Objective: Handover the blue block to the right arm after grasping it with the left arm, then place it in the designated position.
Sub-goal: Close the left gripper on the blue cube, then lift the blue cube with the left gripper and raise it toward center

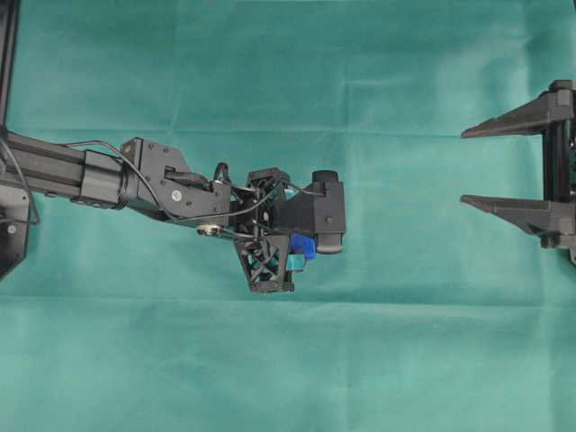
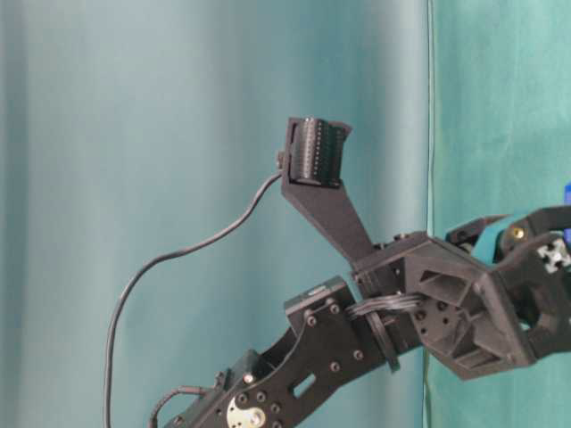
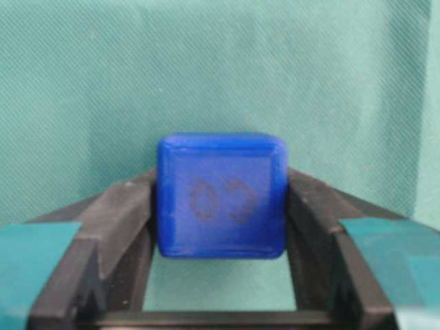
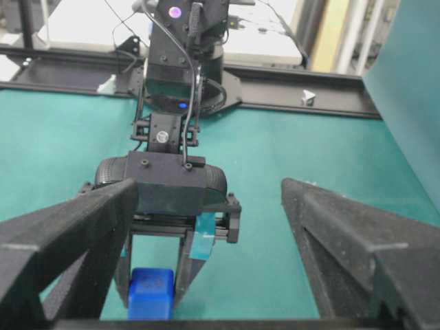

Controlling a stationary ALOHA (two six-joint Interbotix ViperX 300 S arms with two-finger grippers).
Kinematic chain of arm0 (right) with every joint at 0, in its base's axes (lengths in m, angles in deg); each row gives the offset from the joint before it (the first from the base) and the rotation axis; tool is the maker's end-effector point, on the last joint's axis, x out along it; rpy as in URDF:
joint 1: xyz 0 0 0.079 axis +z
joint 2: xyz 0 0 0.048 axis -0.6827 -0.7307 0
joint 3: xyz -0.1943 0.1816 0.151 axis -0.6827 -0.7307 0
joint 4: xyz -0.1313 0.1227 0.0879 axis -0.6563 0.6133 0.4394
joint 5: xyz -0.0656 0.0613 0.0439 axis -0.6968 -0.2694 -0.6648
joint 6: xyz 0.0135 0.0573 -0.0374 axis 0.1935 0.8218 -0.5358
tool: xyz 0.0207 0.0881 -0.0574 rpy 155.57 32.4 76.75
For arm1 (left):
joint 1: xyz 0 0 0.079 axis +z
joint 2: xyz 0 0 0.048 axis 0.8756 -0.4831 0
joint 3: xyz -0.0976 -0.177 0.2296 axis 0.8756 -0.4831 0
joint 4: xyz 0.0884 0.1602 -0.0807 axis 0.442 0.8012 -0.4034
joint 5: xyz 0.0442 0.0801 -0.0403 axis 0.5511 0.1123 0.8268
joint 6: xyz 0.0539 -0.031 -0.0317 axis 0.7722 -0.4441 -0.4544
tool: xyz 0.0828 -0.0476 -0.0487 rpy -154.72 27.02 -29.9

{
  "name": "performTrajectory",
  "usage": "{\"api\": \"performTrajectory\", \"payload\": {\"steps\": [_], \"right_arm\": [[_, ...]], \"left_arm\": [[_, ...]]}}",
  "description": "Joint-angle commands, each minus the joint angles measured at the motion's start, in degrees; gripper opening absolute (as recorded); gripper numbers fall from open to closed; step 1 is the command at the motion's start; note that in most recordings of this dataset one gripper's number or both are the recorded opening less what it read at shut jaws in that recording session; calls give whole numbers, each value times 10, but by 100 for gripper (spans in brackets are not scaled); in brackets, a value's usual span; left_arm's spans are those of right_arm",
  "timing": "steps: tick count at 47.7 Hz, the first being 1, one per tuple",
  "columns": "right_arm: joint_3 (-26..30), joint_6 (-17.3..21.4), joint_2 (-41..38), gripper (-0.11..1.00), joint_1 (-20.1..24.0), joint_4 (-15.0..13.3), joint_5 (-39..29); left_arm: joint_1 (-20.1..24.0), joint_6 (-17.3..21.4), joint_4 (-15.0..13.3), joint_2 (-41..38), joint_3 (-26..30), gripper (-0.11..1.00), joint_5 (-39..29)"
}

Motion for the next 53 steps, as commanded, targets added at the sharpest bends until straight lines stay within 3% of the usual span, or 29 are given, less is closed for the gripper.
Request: {"api": "performTrajectory", "payload": {"steps": [1, 32, 53], "right_arm": [[14, -1, -4, 94, 0, -1, 3], [16, -2, -4, 94, -1, -1, 3], [17, -2, -4, 94, -1, -3, 3]], "left_arm": [[0, -1, 1, 18, 5, 46, 1], [0, -1, 3, 126, 18, 46, -72], [0, 4, 7, 171, 100, 46, -187]]}}
